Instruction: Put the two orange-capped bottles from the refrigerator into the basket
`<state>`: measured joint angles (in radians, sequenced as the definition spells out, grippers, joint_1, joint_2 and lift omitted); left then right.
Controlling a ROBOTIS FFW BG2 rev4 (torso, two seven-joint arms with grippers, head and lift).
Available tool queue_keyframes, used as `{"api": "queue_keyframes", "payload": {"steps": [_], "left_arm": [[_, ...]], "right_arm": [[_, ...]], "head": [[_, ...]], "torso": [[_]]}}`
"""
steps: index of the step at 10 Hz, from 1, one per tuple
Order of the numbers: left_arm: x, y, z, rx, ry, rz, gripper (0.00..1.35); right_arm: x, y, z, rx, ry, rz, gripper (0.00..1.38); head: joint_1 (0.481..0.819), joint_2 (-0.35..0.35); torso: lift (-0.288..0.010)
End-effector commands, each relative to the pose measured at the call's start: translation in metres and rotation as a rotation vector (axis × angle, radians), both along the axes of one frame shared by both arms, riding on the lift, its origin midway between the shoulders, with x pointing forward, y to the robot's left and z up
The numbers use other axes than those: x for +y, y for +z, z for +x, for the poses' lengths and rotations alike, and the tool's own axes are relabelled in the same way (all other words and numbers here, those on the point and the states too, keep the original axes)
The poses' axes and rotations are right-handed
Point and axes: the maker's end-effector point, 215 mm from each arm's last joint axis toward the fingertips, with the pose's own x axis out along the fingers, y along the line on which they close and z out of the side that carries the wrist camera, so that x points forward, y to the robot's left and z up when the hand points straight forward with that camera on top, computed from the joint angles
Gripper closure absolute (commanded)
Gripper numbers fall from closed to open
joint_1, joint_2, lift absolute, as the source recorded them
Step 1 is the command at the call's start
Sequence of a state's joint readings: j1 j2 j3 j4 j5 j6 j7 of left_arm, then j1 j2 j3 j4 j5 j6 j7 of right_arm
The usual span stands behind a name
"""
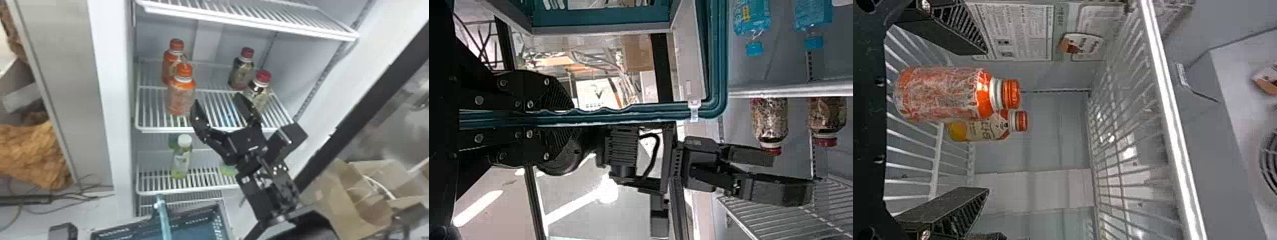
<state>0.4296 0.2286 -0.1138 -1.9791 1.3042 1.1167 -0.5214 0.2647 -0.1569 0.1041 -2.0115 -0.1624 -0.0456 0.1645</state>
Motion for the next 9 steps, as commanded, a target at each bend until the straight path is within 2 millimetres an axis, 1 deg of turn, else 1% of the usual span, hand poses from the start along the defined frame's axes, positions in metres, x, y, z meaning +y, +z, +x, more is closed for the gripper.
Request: {"api": "queue_keyframes", "payload": {"steps": [1, 2, 4, 6, 8, 9], "left_arm": [[0.000, 0.000, 0.000, 0.000, 0.000, 0.000, 1.21], [-0.001, 0.001, 0.000, -0.002, -0.002, -0.001, 1.21], [-0.001, 0.001, 0.000, -0.002, -0.004, -0.002, 1.21], [-0.001, 0.002, 0.001, -0.004, -0.003, -0.004, 1.21], [-0.001, 0.002, 0.001, -0.004, -0.003, -0.004, 1.21], [-0.003, 0.003, 0.000, -0.005, -0.007, -0.006, 1.21]], "right_arm": [[0.002, -0.006, 0.019, 0.017, 0.012, -0.042, 0.06], [0.004, -0.009, 0.029, 0.021, 0.021, -0.055, 0.06], [0.022, -0.015, 0.049, 0.028, 0.062, -0.070, 0.06], [0.035, -0.020, 0.057, 0.037, 0.089, -0.074, 0.06], [0.043, -0.035, 0.069, 0.068, 0.104, -0.068, 0.06], [0.043, -0.039, 0.076, 0.071, 0.101, -0.067, 0.06]], "head": [[0.695, -0.294], [0.695, -0.289], [0.695, -0.271], [0.695, -0.248], [0.695, -0.223], [0.695, -0.215]], "torso": [[-0.040], [-0.040], [-0.040], [-0.040], [-0.040], [-0.040]]}}
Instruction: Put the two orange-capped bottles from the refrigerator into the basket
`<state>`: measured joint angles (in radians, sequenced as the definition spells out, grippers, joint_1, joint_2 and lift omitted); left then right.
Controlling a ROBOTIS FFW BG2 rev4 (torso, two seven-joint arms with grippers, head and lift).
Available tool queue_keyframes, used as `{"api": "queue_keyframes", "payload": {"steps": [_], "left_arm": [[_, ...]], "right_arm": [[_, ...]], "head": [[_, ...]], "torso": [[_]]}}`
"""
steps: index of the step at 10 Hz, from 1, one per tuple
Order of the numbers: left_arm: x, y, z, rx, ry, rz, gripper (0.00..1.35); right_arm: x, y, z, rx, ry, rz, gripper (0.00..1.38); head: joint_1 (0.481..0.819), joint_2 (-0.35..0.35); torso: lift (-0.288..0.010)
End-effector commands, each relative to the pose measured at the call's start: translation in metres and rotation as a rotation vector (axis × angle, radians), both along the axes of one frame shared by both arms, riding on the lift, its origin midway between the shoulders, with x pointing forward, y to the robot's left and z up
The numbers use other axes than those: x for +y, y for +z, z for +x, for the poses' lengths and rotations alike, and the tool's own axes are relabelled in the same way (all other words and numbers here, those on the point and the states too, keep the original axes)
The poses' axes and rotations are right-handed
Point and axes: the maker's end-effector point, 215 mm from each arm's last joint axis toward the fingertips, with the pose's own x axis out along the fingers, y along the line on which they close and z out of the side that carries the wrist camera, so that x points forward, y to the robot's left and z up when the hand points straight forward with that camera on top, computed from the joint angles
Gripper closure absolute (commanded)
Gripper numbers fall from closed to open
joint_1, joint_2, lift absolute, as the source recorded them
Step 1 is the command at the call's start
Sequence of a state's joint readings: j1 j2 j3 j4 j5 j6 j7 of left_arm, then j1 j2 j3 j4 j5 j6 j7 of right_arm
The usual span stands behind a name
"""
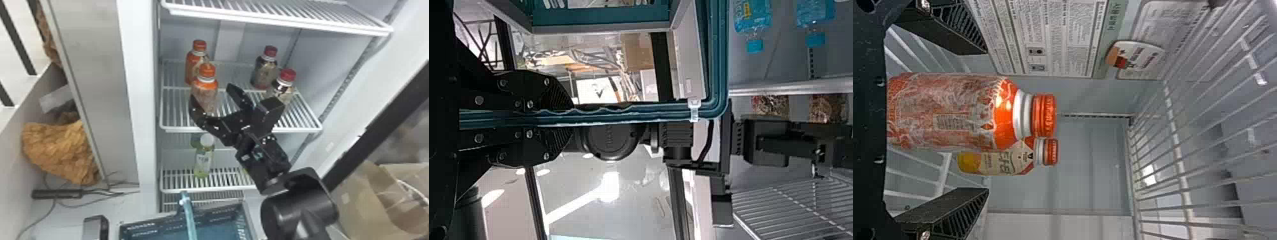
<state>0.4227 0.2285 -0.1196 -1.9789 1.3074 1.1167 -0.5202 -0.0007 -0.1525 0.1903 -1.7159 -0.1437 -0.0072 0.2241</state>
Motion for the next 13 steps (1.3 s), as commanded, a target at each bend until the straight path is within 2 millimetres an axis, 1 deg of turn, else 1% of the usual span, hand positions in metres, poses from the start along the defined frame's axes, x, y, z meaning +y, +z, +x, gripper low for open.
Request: {"api": "queue_keyframes", "payload": {"steps": [1, 2, 3, 4, 5, 6, 7, 8, 10, 12, 13], "left_arm": [[-0.001, 0.000, 0.000, 0.000, -0.003, -0.002, 1.21], [-0.001, 0.001, 0.000, -0.002, -0.004, -0.002, 1.21], [-0.001, 0.000, 0.000, 0.000, -0.003, -0.002, 1.21], [-0.001, 0.001, 0.000, -0.002, -0.004, -0.002, 1.21], [-0.001, 0.000, 0.000, -0.001, -0.001, -0.001, 1.21], [-0.001, 0.000, 0.000, -0.001, -0.001, -0.001, 1.21], [-0.001, 0.001, 0.000, -0.003, -0.002, -0.001, 1.21], [-0.001, 0.001, 0.000, -0.003, -0.002, -0.001, 1.21], [0.001, 0.000, 0.000, 0.001, 0.002, 0.000, 1.21], [0.002, -0.001, 0.000, 0.005, 0.008, 0.001, 1.21], [0.003, -0.002, 0.000, 0.006, 0.010, 0.003, 1.21]], "right_arm": [[0.002, -0.005, 0.009, 0.004, 0.004, 0.013, 0.06], [0.003, -0.005, 0.012, 0.005, 0.006, 0.015, 0.06], [0.006, 0.000, 0.013, -0.011, 0.011, 0.017, 0.08], [0.009, 0.006, 0.013, -0.023, 0.017, 0.018, 0.19], [0.010, 0.005, 0.012, -0.022, 0.018, 0.020, 0.54], [0.012, 0.003, 0.012, -0.013, 0.022, 0.022, 0.85], [0.014, -0.002, 0.012, 0.009, 0.025, 0.017, 0.89], [0.015, 0.001, 0.011, 0.005, 0.027, 0.023, 0.89], [0.017, 0.019, 0.002, -0.024, 0.038, 0.049, 0.89], [0.006, 0.048, -0.019, -0.045, 0.028, 0.081, 0.89], [0.002, 0.055, -0.030, -0.043, 0.030, 0.091, 0.89]], "head": [[0.695, -0.212], [0.695, -0.209], [0.695, -0.205], [0.695, -0.203], [0.695, -0.200], [0.695, -0.198], [0.695, -0.194], [0.695, -0.191], [0.695, -0.188], [0.695, -0.188], [0.695, -0.194]], "torso": [[-0.040], [-0.040], [-0.040], [-0.040], [-0.040], [-0.040], [-0.040], [-0.040], [-0.040], [-0.040], [-0.040]]}}
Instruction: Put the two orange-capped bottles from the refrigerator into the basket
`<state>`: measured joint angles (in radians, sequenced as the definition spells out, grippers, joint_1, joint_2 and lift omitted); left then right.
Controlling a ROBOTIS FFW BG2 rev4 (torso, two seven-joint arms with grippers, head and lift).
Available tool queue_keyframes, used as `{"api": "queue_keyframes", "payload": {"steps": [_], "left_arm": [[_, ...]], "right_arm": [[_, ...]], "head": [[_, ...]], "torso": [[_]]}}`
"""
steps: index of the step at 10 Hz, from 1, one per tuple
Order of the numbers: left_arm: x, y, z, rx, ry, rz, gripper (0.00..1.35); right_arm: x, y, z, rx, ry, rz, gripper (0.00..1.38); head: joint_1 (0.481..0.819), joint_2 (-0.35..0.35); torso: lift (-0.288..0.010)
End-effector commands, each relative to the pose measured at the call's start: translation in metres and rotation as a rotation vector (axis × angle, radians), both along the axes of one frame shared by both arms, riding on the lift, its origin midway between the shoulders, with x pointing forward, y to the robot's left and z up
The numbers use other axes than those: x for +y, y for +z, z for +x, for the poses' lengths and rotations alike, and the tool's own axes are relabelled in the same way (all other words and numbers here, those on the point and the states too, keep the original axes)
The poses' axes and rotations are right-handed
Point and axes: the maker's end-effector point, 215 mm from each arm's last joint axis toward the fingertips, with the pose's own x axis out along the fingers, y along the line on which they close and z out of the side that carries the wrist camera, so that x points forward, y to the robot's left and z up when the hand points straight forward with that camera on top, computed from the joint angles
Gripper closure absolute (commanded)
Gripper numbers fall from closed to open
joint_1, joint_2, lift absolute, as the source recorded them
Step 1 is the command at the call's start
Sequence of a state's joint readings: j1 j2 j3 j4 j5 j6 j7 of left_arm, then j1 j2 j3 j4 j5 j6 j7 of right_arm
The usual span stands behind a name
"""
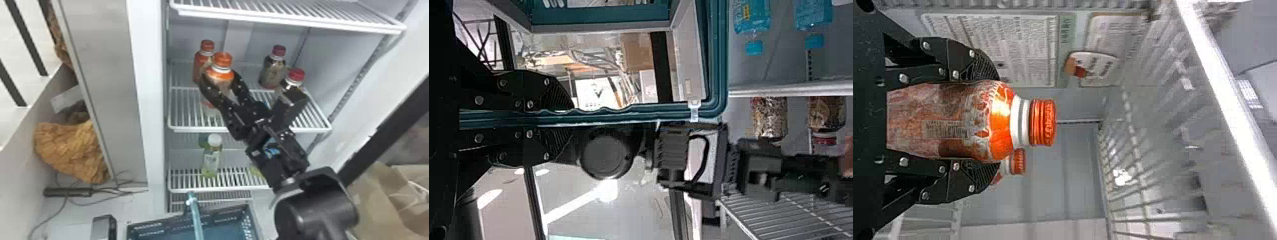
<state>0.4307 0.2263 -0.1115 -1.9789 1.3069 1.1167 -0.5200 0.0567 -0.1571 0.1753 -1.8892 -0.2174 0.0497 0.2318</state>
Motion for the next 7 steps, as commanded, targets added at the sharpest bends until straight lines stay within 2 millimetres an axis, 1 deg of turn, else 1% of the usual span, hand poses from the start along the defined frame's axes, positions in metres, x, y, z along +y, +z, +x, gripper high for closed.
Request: {"api": "queue_keyframes", "payload": {"steps": [1, 2, 3, 4, 5, 7], "left_arm": [[0.000, 0.000, 0.000, 0.000, 0.002, 0.001, 1.21], [0.000, 0.000, 0.000, 0.000, 0.002, 0.001, 1.21], [0.001, -0.001, 0.001, 0.001, 0.004, 0.001, 1.21], [0.001, 0.000, 0.002, -0.001, 0.006, 0.001, 1.21], [0.001, 0.001, 0.002, -0.003, 0.009, -0.002, 1.21], [0.001, 0.000, 0.002, -0.003, 0.008, 0.000, 1.21]], "right_arm": [[-0.007, 0.014, -0.022, 0.006, 0.004, 0.013, 0.89], [-0.011, 0.017, -0.037, 0.024, 0.008, 0.009, 0.89], [-0.016, 0.016, -0.057, 0.064, 0.015, 0.009, 0.89], [-0.018, 0.015, -0.081, 0.093, 0.025, 0.031, 0.89], [-0.022, 0.010, -0.102, 0.131, 0.022, 0.030, 0.89], [-0.037, -0.003, -0.137, 0.212, 0.012, 0.016, 0.89]], "head": [[0.695, -0.204], [0.695, -0.214], [0.695, -0.226], [0.695, -0.231], [0.695, -0.244], [0.695, -0.276]], "torso": [[-0.040], [-0.040], [-0.040], [-0.040], [-0.040], [-0.040]]}}
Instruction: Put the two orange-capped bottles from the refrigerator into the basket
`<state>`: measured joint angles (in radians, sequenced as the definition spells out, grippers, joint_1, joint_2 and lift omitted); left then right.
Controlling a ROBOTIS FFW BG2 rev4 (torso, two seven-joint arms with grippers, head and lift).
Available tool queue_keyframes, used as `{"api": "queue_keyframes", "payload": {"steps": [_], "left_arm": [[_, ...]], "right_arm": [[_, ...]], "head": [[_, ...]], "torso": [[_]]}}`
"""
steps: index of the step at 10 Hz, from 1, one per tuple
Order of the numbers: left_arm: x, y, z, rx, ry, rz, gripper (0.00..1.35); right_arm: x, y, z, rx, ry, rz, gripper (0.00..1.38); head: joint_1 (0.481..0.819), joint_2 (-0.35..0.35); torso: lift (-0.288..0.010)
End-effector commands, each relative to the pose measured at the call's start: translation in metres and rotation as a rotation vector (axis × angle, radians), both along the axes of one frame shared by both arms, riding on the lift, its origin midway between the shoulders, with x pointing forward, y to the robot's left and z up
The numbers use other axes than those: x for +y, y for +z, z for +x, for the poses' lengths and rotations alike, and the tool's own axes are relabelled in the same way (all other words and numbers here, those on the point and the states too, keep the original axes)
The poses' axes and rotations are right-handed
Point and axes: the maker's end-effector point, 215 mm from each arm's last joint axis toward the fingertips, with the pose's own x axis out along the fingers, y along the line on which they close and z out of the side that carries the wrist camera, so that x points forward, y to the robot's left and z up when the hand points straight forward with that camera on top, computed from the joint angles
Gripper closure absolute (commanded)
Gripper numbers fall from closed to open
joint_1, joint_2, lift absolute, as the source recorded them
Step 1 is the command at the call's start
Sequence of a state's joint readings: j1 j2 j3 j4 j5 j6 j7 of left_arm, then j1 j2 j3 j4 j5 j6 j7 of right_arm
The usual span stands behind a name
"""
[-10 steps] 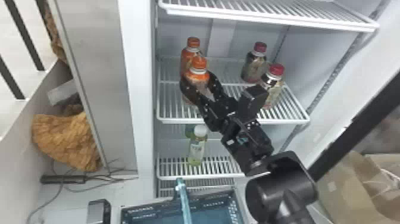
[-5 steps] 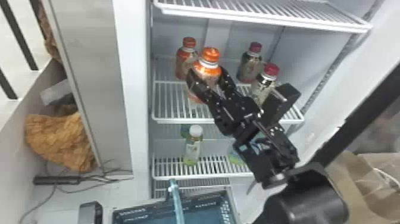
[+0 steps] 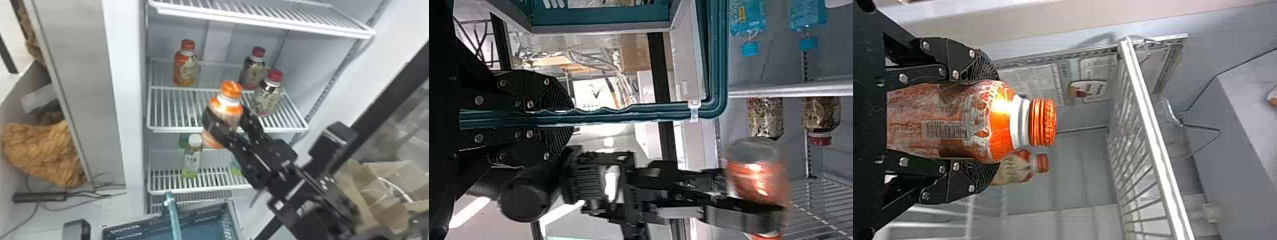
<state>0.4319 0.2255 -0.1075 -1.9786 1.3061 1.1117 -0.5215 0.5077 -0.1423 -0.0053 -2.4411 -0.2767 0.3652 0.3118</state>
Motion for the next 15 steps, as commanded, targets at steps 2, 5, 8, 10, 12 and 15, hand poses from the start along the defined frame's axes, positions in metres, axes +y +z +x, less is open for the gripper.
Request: {"api": "queue_keyframes", "payload": {"steps": [2, 5, 8, 10, 12, 15], "left_arm": [[0.000, 0.000, 0.000, -0.002, 0.001, 0.001, 1.21], [0.000, -0.001, 0.000, 0.000, -0.004, 0.004, 1.21], [0.000, -0.001, 0.000, -0.003, -0.004, 0.005, 1.21], [-0.001, 0.000, 0.000, -0.007, -0.008, 0.005, 1.21], [0.000, -0.002, 0.001, -0.009, -0.006, 0.012, 1.21], [0.000, -0.002, 0.000, -0.009, -0.007, 0.013, 1.21]], "right_arm": [[-0.010, -0.023, -0.043, 0.136, 0.011, -0.037, 0.89], [-0.014, -0.048, -0.089, 0.314, 0.067, -0.116, 0.89], [-0.018, -0.088, -0.121, 0.491, 0.108, -0.141, 0.89], [-0.007, -0.111, -0.135, 0.585, 0.173, -0.110, 0.89], [0.002, -0.128, -0.151, 0.669, 0.219, -0.092, 0.89], [0.001, -0.151, -0.178, 0.806, 0.244, -0.116, 0.89]], "head": [[0.695, -0.309], [0.695, -0.345], [0.695, -0.350], [0.695, -0.350], [0.695, -0.350], [0.695, -0.350]], "torso": [[-0.040], [-0.040], [-0.040], [-0.040], [-0.040], [-0.040]]}}
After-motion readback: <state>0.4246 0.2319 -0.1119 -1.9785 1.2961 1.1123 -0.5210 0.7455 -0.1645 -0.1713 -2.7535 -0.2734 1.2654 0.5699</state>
